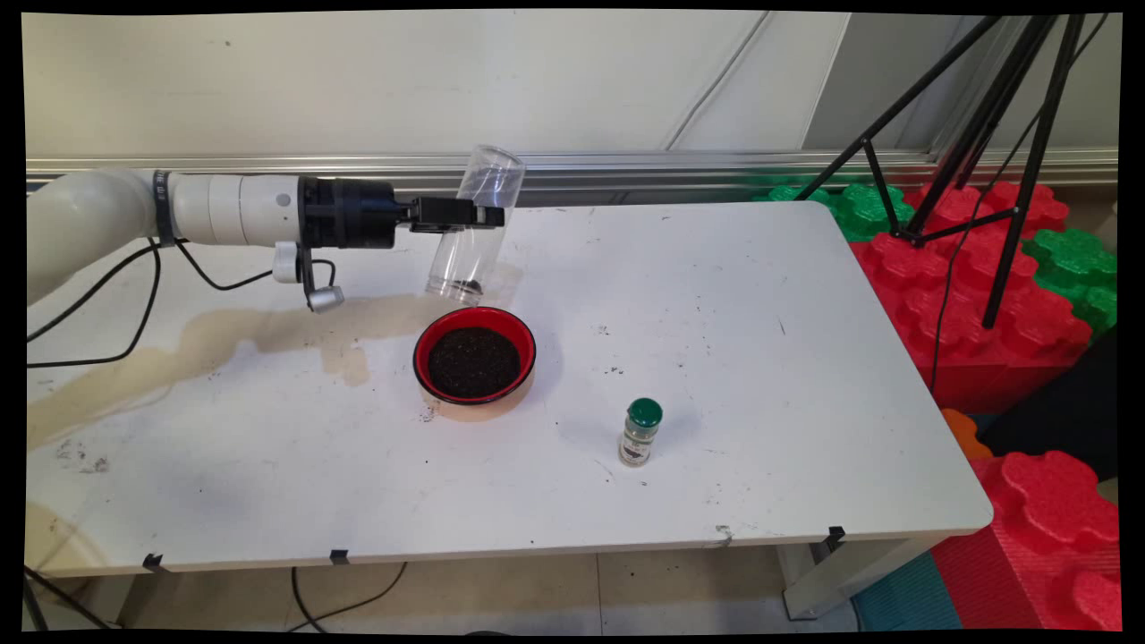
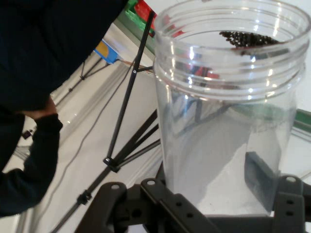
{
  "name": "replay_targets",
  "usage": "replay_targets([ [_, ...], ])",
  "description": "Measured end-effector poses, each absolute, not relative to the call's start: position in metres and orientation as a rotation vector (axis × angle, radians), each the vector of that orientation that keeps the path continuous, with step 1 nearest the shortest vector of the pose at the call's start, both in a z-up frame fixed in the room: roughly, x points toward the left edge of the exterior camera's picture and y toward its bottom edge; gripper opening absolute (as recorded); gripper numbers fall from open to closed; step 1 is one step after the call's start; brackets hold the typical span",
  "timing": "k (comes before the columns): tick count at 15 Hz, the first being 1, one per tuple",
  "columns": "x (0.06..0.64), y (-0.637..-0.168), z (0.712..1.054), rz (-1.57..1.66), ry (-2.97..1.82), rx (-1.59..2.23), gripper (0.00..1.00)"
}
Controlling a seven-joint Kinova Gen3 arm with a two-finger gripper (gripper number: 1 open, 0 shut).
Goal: Pour the black seasoning powder in the red bowl
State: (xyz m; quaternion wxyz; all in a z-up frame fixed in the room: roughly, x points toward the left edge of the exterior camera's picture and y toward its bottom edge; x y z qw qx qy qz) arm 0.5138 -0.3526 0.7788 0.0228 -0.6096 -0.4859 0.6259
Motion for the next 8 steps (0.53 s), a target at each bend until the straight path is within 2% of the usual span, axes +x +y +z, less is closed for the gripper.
replay_targets([
  [8, 0.516, -0.351, 0.790, 1.837, -1.737, -1.580, 0.00],
])
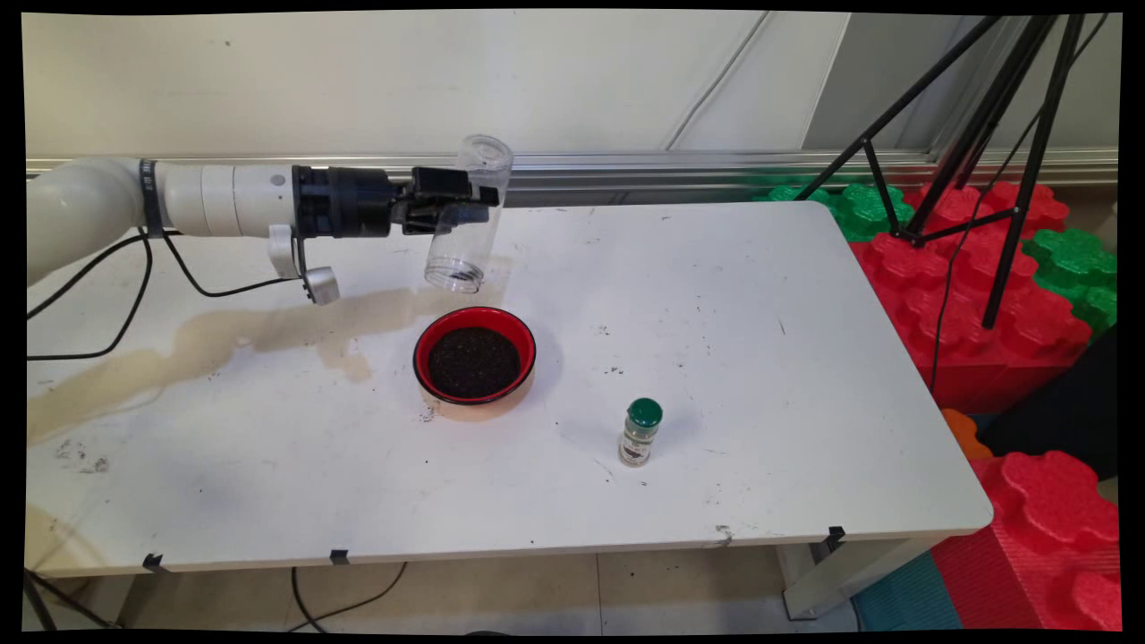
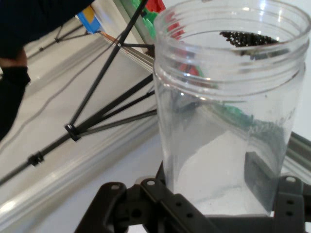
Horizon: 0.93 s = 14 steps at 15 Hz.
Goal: Pour the black seasoning powder in the red bowl
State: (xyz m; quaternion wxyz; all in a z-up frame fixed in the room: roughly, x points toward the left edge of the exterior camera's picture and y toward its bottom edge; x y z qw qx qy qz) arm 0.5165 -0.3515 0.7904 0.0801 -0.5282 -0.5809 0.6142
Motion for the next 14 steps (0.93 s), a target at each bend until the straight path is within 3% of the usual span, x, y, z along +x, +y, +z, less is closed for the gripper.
replay_targets([
  [14, 0.537, -0.355, 0.808, 1.551, -2.064, -0.856, 0.00],
])
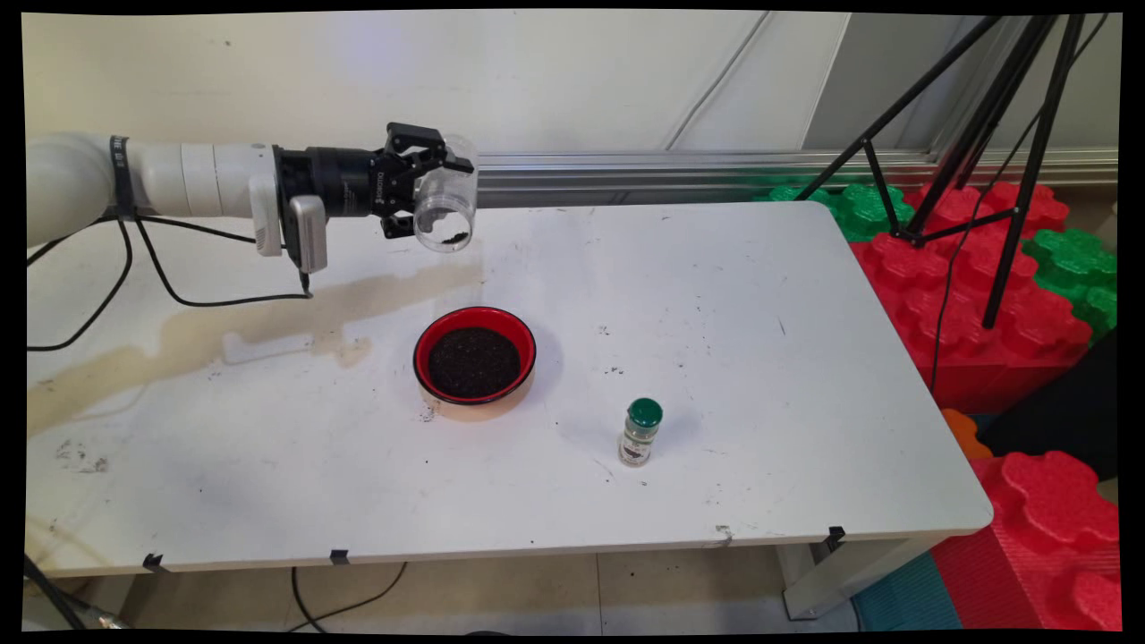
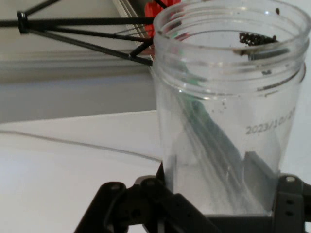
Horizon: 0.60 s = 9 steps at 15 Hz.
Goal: Pour the black seasoning powder in the red bowl
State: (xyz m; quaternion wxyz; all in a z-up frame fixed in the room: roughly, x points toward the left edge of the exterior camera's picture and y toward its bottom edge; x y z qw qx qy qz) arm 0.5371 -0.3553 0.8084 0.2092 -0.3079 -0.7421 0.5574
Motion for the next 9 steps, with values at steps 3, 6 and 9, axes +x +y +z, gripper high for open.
replay_targets([
  [3, 0.533, -0.356, 0.813, 1.471, -2.102, -0.721, 0.00],
  [6, 0.527, -0.357, 0.819, 1.386, -2.135, -0.585, 0.00],
  [9, 0.522, -0.358, 0.824, 1.311, -2.155, -0.468, 0.00],
])
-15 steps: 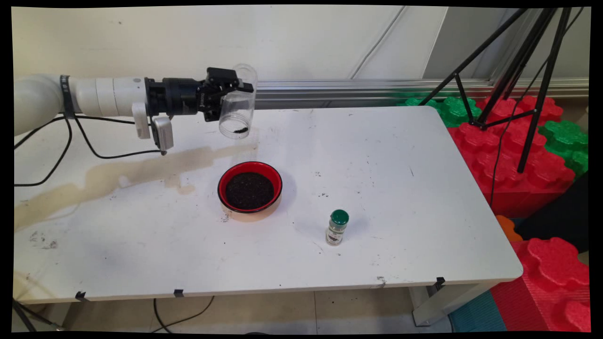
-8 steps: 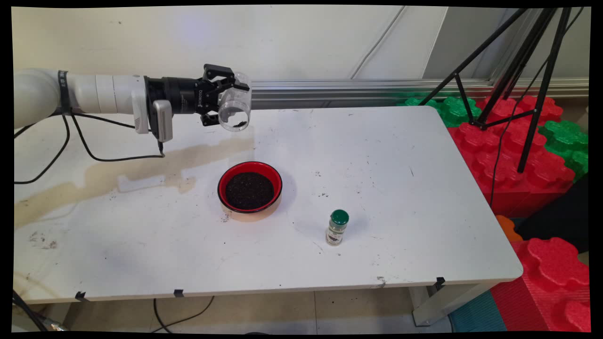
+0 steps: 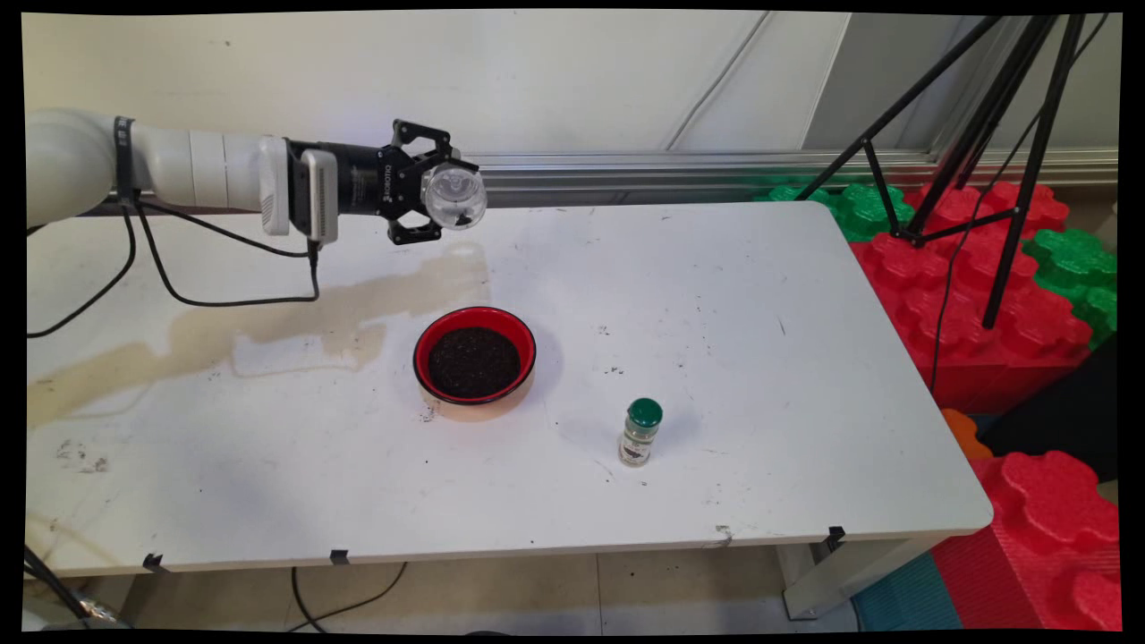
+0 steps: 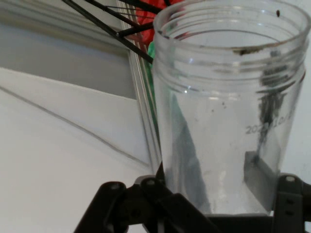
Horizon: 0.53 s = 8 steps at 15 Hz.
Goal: Pour the black seasoning powder in the red bowl
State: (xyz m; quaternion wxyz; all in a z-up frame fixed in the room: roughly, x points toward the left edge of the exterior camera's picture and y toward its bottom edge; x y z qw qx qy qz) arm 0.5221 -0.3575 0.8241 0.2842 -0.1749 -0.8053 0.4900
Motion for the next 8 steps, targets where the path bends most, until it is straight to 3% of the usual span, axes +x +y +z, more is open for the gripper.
replay_targets([
  [8, 0.513, -0.371, 0.836, 1.095, -2.151, -0.114, 0.00],
])
